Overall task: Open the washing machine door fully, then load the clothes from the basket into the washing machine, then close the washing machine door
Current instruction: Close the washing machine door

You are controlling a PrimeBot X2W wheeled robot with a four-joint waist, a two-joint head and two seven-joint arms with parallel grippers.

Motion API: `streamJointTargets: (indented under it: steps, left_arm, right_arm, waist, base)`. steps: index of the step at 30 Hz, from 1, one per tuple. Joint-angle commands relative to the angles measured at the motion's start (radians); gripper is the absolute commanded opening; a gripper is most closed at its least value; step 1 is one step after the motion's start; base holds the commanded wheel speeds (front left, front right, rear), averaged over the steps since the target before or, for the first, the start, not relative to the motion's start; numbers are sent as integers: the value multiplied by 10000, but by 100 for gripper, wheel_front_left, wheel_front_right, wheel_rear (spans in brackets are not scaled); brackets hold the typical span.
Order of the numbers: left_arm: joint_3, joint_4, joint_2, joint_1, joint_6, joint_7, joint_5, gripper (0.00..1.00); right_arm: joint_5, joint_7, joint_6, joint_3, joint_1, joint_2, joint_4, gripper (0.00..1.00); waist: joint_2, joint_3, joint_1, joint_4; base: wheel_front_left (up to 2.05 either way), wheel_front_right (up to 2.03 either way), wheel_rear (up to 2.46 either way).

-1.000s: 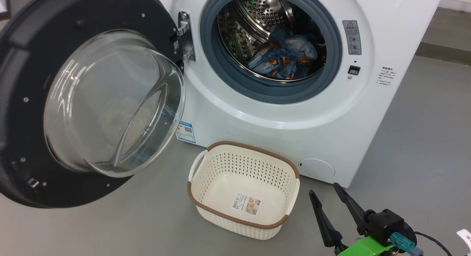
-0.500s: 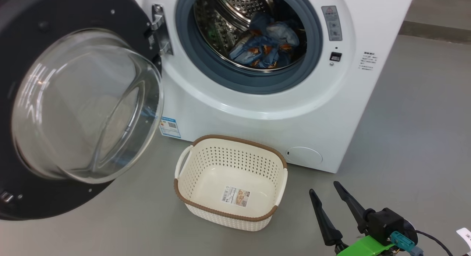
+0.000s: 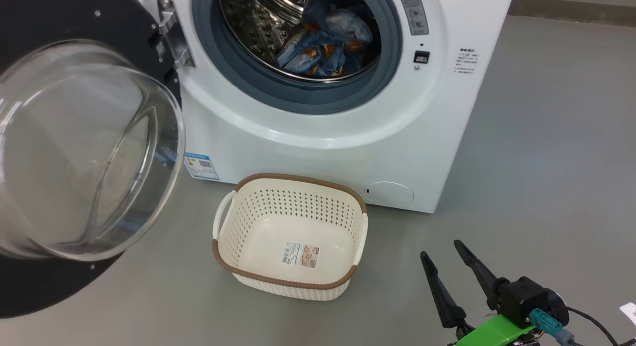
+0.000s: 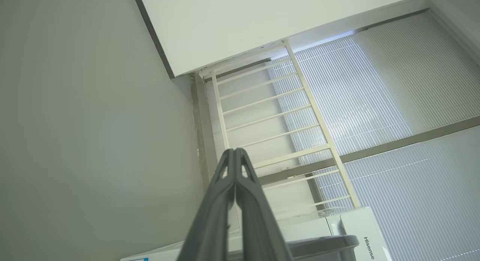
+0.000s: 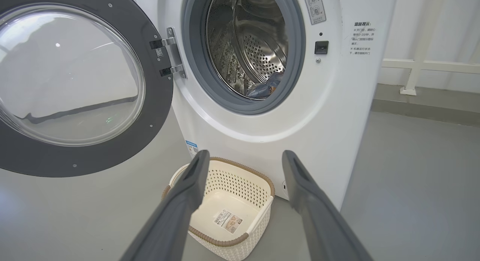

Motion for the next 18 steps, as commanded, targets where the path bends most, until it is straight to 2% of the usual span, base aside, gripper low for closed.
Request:
streamJointTargets:
  steps: [1,5,10,18]
  left_arm:
    - [185,-172,684,-160,89,218,-84,0]
    - [253,-112,589,-31,185,710,-388,0]
    - [324,-41,439,191,267,600,-331,0]
    - [187,-38,85,316,82,570,-292,0]
  right_arm:
    - [-26,1,62,263,-419,-67,-296,100]
    - [16,78,62,267,-457,-184,-366,100]
    - [44,177,62,263,-444,-286,-473,100]
    - [87,316,62,299,-477,-422,-631,100]
  waist:
    - [0,110,0,-135]
    - [0,195,0,-263]
    - [0,251,0,-389]
    - [0,345,0,-543]
  base:
    - [0,0,0]
    - [0,0,0]
    - [0,0,0]
    - [0,0,0]
